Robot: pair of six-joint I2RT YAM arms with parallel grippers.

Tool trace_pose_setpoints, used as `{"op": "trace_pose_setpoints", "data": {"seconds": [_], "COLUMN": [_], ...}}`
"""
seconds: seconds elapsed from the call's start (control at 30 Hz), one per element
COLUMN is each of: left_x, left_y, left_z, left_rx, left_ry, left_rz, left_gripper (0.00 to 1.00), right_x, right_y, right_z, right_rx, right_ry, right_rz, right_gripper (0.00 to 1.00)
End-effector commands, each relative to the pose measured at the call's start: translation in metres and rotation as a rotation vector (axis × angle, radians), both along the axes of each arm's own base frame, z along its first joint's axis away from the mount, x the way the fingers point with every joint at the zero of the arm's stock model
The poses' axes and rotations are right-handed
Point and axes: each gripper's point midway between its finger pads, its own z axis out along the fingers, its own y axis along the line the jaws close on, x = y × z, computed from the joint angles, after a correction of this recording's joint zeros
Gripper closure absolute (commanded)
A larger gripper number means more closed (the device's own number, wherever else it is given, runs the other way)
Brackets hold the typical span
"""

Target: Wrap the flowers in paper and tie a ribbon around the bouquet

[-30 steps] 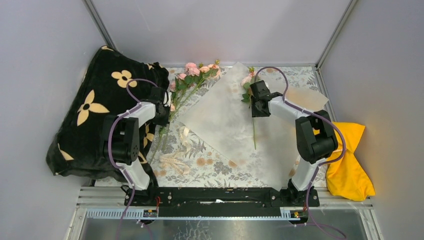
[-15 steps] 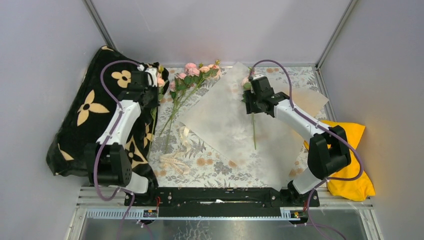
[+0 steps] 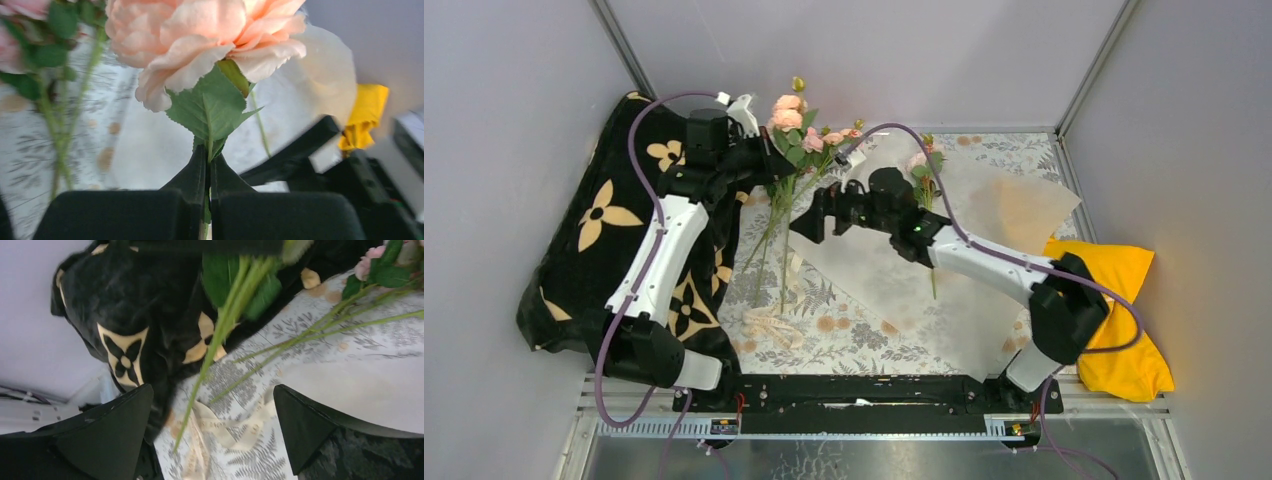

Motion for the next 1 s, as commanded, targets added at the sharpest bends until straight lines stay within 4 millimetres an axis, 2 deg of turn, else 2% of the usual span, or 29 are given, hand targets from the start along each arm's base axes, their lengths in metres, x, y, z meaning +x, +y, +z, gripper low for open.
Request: {"op": "trace_pose_setpoints", "data": {"seconds": [0.0,0.07,0.1,0.13,0.17,0.2,0.23,0.27,0.37,0.4,0.43,0.47,0.5,0.53,0.63,0.7,0.77,0.87,0.93,0.97], "left_x": [-0.004,-0.005,-0.006,-0.007,-0.008,-0.008,-0.008,-0.007,-0.001,0.001,0.004,0.009,0.017,0.025,0.045,0.052,0.059,0.07,0.075,0.076], "left_y": [-0.036,-0.04,-0.042,-0.042,-0.042,-0.041,-0.039,-0.035,-0.018,-0.011,-0.005,0.005,0.018,0.032,0.076,0.088,0.093,0.094,0.092,0.09], "left_z": [0.022,0.022,0.021,0.02,0.017,0.014,0.011,0.004,-0.015,-0.023,-0.032,-0.042,-0.055,-0.07,-0.121,-0.153,-0.177,-0.207,-0.223,-0.229], "left_rx": [-0.134,-0.146,-0.154,-0.158,-0.156,-0.147,-0.131,-0.11,-0.063,-0.045,-0.016,0.039,0.103,0.172,0.363,0.426,0.451,0.477,0.48,0.477], "left_ry": [-0.01,-0.004,0.003,0.005,0.009,0.009,0.002,0.0,0.012,0.018,0.018,0.0,-0.005,-0.009,0.04,0.118,0.182,0.253,0.29,0.306], "left_rz": [-0.092,-0.102,-0.108,-0.11,-0.111,-0.111,-0.108,-0.099,-0.061,-0.048,-0.035,-0.019,0.029,0.086,0.245,0.271,0.272,0.254,0.238,0.225], "left_gripper": [1.0,1.0,1.0,1.0,1.0,1.0,1.0,1.0,1.0,0.88,0.67,0.51,0.4,0.36,0.35,0.36,0.39,0.54,0.58,0.59], "right_x": [0.018,0.028,0.03,0.032,0.034,0.037,0.041,0.044,0.056,0.061,0.064,0.071,0.078,0.083,0.106,0.114,0.12,0.127,0.132,0.134], "right_y": [0.04,0.05,0.053,0.055,0.054,0.051,0.046,0.04,0.014,0.002,-0.012,-0.03,-0.049,-0.07,-0.144,-0.193,-0.231,-0.263,-0.273,-0.275], "right_z": [0.037,0.018,0.012,0.007,0.002,-0.002,-0.006,-0.009,-0.018,-0.021,-0.025,-0.03,-0.036,-0.047,-0.081,-0.099,-0.114,-0.139,-0.152,-0.16], "right_rx": [0.226,0.2,0.19,0.175,0.16,0.142,0.119,0.095,0.017,-0.005,-0.028,-0.06,-0.098,-0.164,-0.401,-0.563,-0.686,-0.816,-0.869,-0.894], "right_ry": [0.059,0.108,0.127,0.142,0.149,0.149,0.144,0.136,0.126,0.126,0.126,0.122,0.125,0.153,0.221,0.258,0.302,0.373,0.404,0.416], "right_rz": [0.016,0.0,-0.005,-0.006,-0.019,-0.043,-0.076,-0.099,-0.177,-0.202,-0.229,-0.27,-0.309,-0.344,-0.511,-0.609,-0.674,-0.708,-0.713,-0.709], "right_gripper": [0.02,0.08,0.15,0.28,0.46,0.7,0.88,0.99,1.0,1.0,1.0,1.0,1.0,1.0,1.0,1.0,1.0,0.96,0.87,0.79]}}
